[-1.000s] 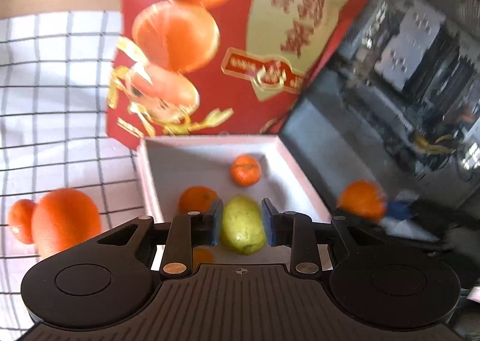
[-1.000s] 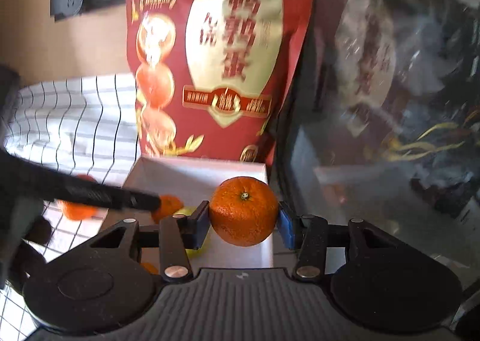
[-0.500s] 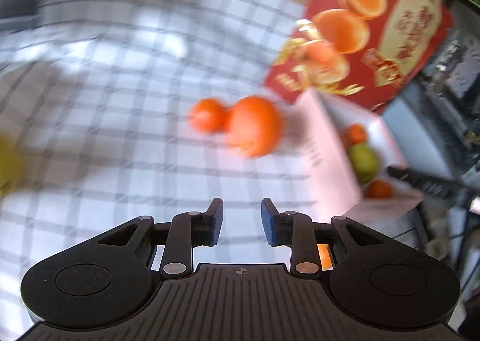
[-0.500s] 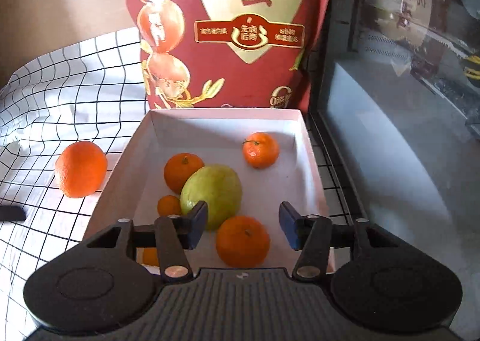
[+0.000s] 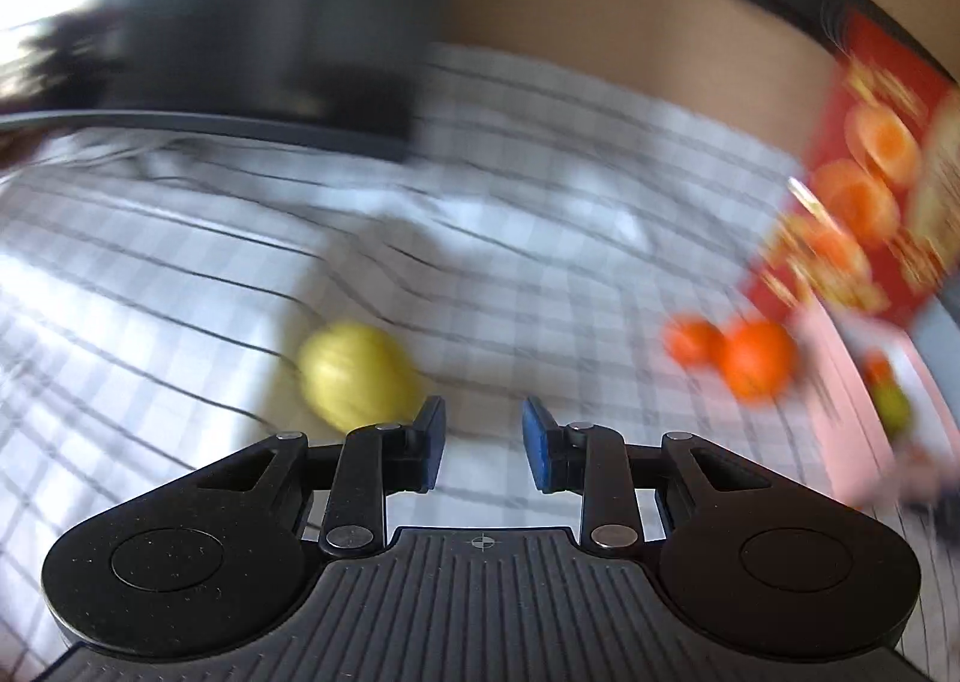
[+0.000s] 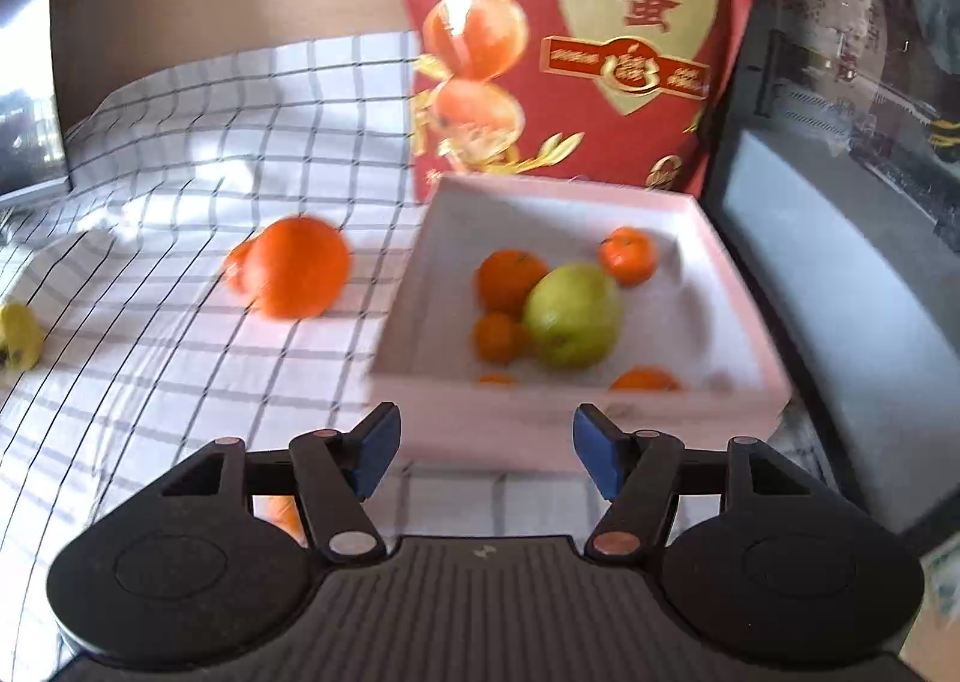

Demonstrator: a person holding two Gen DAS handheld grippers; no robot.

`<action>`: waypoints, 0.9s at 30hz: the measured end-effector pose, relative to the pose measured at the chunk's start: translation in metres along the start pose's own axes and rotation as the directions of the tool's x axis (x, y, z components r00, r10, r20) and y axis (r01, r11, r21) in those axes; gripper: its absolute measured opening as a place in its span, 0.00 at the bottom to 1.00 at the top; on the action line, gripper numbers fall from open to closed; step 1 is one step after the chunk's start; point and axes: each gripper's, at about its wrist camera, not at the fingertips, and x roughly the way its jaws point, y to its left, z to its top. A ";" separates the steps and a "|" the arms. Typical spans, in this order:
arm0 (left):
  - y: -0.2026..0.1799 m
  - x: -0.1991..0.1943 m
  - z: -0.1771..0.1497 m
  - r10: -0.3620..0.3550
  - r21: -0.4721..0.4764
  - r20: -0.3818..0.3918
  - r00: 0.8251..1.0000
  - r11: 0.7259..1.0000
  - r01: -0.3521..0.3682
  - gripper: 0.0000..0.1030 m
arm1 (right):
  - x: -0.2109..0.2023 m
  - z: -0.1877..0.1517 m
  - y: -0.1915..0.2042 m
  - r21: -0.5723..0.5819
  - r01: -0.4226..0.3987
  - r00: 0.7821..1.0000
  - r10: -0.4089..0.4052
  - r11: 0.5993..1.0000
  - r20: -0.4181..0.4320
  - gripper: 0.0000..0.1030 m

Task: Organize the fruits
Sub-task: 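Move the left gripper to the yellow-green pear on the cloth and grasp it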

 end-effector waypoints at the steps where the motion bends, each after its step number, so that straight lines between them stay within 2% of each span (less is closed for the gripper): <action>1: 0.011 0.001 0.005 0.020 -0.037 0.006 1.000 0.999 -0.020 0.31 | -0.003 -0.005 0.007 -0.006 -0.005 1.000 0.005 1.000 -0.003 0.63; 4: 0.038 0.008 0.017 0.044 -0.111 -0.003 0.999 0.993 -0.044 0.31 | -0.010 -0.014 0.023 -0.031 -0.014 1.000 0.014 0.999 -0.009 0.63; 8: 0.055 0.028 0.027 0.002 -0.169 -0.057 0.998 0.986 -0.012 0.31 | -0.017 -0.021 0.034 -0.070 0.001 1.000 -0.002 0.998 -0.004 0.66; 11: 0.059 0.043 0.033 -0.007 -0.205 -0.098 0.995 0.979 -0.014 0.31 | -0.018 -0.024 0.034 -0.056 0.006 1.000 -0.007 0.998 -0.020 0.66; 15: 0.056 0.058 0.038 -0.008 -0.180 -0.136 0.991 0.983 -0.017 0.31 | -0.019 -0.030 0.034 -0.049 0.012 0.999 -0.014 0.999 -0.035 0.66; 18: 0.058 0.065 0.038 -0.026 -0.187 -0.161 0.987 0.982 -0.004 0.41 | -0.018 -0.035 0.036 -0.052 0.019 0.999 -0.022 0.998 -0.050 0.66; 21: 0.057 0.068 0.039 -0.040 -0.185 -0.160 0.986 0.983 0.010 0.41 | -0.017 -0.040 0.036 -0.051 0.021 0.997 -0.025 0.998 -0.069 0.66; 27: 0.030 0.073 0.046 -0.012 -0.024 -0.165 0.986 1.000 0.008 0.46 | -0.012 -0.042 0.039 -0.033 0.016 0.996 -0.019 0.999 -0.088 0.66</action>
